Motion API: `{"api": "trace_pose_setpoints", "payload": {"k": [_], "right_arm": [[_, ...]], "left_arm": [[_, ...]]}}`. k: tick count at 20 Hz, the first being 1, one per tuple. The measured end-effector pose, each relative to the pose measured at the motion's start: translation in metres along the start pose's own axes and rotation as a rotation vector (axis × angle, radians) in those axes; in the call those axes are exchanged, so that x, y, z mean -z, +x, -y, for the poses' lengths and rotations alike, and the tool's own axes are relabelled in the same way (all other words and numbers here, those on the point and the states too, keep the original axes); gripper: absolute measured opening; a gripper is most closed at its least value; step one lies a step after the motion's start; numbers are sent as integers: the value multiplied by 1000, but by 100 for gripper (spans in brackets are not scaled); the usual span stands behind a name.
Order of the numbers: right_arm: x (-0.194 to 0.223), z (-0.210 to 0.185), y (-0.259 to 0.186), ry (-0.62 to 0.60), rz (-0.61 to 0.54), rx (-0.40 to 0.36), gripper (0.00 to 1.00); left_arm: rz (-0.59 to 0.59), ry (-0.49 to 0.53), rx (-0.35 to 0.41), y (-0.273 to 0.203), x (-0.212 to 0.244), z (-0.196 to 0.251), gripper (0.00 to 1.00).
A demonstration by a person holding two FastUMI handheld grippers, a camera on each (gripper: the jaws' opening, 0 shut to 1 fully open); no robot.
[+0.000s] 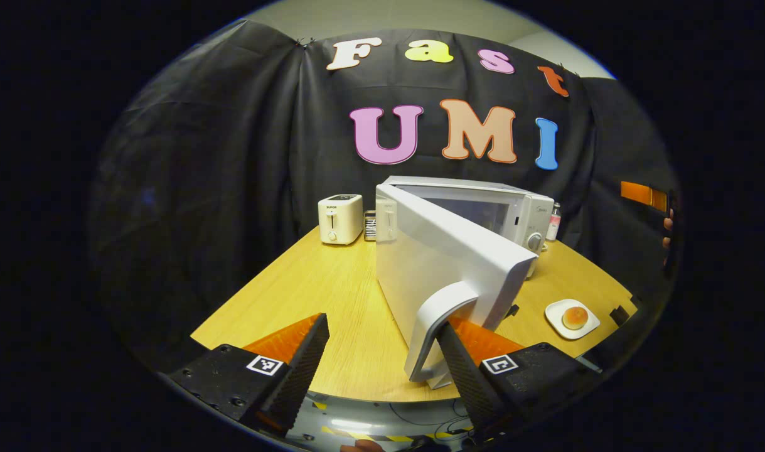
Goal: Open the microwave oven with the left hand, put the food in, and close the microwave oven.
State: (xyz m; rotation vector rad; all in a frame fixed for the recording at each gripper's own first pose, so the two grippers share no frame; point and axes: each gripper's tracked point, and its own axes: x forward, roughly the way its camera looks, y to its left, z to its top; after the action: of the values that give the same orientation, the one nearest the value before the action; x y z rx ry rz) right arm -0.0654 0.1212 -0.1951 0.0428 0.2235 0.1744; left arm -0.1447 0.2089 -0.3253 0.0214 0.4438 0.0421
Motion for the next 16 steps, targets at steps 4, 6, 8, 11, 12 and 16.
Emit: {"api": "trace_pose_setpoints", "payload": {"k": [4, 6, 8, 11, 12, 16], "right_arm": [[38, -8, 3, -27, -64, -17, 97], [61, -11, 6, -37, -104, -21, 97], [80, -16, 8, -44, -140, -33, 98], [111, -22, 13, -74, -192, -50, 97], [123, -23, 15, -76, -216, -55, 98], [168, -19, 19, -62, -315, -47, 98]], "left_arm": [[28, 27, -6, -24, -20, -8, 99], [72, 17, -30, -36, -43, -17, 98], [112, -2, -52, -45, -68, -26, 97], [194, -49, -83, -59, -110, -41, 97], [226, -64, -94, -65, -127, -45, 97], [326, -84, -147, -88, -174, -64, 94]]}}
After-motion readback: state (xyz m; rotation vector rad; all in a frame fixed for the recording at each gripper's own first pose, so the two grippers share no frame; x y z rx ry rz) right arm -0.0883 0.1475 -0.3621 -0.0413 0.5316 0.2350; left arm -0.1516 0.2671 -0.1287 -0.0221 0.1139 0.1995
